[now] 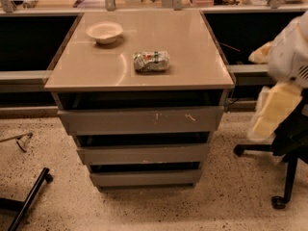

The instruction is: Open bottom drawer

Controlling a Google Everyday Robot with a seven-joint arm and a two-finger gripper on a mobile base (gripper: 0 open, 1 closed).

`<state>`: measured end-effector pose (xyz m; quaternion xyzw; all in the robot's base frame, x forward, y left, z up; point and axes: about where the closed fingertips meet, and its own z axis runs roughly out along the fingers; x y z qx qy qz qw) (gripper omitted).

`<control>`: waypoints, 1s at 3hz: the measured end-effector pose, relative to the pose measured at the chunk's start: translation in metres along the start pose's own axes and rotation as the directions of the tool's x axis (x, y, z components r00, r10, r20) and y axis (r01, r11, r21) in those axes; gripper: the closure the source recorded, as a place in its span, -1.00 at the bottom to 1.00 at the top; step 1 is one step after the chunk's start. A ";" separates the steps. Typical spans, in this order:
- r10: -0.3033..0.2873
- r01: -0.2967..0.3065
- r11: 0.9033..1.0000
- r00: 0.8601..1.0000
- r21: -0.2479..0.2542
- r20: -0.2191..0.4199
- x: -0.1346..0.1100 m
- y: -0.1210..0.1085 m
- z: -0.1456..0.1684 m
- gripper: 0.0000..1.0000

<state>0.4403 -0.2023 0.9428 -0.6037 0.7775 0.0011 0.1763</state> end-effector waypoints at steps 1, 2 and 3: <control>0.017 -0.002 0.996 0.986 -0.093 0.166 -0.019 0.040 0.069 -1.00; 0.080 -0.020 0.984 0.938 -0.178 0.336 -0.030 0.098 0.165 -1.00; 0.080 -0.020 0.984 0.938 -0.178 0.336 -0.030 0.098 0.165 -1.00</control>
Offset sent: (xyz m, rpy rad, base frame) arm -0.0520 0.1267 -0.2618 0.6019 0.1076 0.0843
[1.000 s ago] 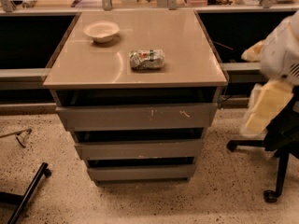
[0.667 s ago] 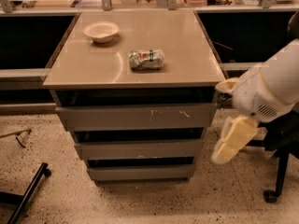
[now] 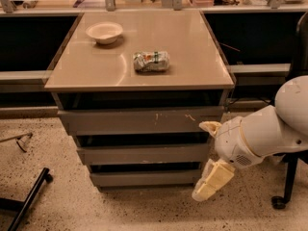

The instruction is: Open bottom drawer

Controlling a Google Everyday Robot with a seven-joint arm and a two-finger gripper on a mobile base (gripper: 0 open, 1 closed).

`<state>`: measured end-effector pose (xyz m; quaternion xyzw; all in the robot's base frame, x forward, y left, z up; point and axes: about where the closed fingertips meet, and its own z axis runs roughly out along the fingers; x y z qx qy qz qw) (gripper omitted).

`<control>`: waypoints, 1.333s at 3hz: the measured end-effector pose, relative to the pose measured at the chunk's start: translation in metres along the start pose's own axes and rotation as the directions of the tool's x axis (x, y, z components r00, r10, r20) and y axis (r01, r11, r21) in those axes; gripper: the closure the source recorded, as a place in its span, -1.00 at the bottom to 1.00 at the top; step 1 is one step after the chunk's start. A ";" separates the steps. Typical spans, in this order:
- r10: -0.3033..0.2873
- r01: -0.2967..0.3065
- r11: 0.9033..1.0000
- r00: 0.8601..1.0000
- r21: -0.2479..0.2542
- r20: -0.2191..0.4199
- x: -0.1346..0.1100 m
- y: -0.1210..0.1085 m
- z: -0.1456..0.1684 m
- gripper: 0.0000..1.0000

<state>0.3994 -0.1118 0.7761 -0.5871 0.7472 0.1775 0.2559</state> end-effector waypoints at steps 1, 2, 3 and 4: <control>0.007 -0.007 1.000 1.000 -0.018 0.016 0.010 0.002 0.028 -1.00; 0.055 -0.049 0.997 0.992 -0.053 0.116 0.035 0.013 0.090 -1.00; 0.087 -0.077 0.996 0.967 -0.053 0.240 0.059 0.020 0.130 -1.00; 0.087 -0.077 0.996 0.967 -0.053 0.240 0.059 0.020 0.130 -1.00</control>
Offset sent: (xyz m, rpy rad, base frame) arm -0.0013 0.0437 -0.1824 0.3190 0.0555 -0.0500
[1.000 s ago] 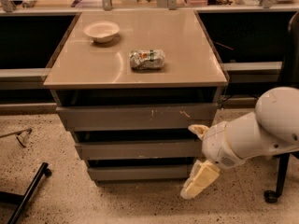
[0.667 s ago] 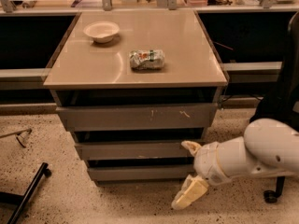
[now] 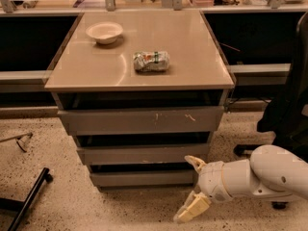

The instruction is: Open bottom drawer

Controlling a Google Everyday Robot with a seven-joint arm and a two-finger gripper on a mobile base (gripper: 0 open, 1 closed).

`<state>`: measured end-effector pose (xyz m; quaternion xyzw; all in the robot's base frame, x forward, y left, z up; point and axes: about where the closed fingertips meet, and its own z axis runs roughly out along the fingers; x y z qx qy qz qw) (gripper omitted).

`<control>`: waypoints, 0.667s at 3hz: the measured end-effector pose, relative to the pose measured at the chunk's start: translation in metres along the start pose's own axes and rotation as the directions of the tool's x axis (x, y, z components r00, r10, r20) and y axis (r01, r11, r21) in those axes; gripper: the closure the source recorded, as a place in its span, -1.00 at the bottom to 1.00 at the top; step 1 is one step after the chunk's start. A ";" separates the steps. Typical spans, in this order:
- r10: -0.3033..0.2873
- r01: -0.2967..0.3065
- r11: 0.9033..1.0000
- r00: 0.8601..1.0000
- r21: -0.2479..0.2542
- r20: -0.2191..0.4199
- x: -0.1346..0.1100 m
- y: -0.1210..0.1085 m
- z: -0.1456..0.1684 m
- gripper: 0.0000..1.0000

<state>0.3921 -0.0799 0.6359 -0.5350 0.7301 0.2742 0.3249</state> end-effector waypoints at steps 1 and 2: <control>0.025 -0.024 0.999 0.999 -0.033 0.033 0.017 -0.001 0.025 -1.00; 0.053 -0.047 0.997 0.995 -0.066 0.085 0.052 0.001 0.074 -1.00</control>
Offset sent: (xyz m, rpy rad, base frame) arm 0.0075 0.0423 -0.1672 0.1852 0.0743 -0.0062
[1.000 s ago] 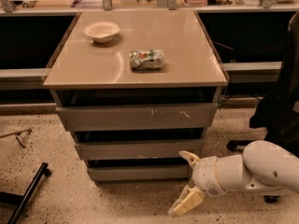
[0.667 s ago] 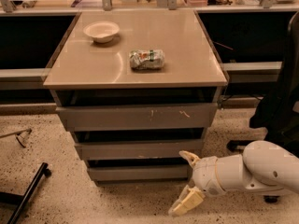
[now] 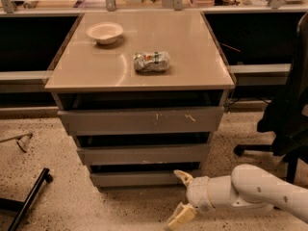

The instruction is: Open bottom drawer

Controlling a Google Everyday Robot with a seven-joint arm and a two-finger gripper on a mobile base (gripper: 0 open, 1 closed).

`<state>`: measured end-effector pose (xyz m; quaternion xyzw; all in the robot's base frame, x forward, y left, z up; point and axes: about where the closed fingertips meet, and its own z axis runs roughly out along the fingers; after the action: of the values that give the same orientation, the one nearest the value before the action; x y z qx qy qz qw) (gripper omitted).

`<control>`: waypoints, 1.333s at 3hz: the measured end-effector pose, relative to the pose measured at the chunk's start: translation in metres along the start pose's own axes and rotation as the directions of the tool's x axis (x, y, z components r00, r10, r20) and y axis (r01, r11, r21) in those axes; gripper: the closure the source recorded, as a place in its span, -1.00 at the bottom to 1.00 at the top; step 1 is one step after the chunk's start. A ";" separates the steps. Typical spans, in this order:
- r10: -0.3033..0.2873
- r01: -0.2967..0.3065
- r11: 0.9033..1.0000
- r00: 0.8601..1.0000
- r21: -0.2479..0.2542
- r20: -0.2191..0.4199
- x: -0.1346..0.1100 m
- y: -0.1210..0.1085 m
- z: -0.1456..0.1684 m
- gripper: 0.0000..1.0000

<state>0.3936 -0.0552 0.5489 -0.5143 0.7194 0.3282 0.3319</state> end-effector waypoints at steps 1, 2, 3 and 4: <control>0.041 -0.039 0.999 0.997 -0.031 0.064 0.037 0.005 0.042 -1.00; 0.041 -0.039 0.999 0.997 -0.030 0.064 0.037 0.005 0.042 -1.00; 0.022 -0.023 1.000 0.998 0.022 0.059 0.046 -0.007 0.054 -1.00; -0.019 0.011 0.988 0.999 0.157 0.044 0.069 -0.036 0.069 -1.00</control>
Offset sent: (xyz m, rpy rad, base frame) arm -0.0028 0.0094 -0.0376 0.0484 0.0104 -0.0083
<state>0.4207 -0.0446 0.4494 -0.4844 0.7313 0.2797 0.3902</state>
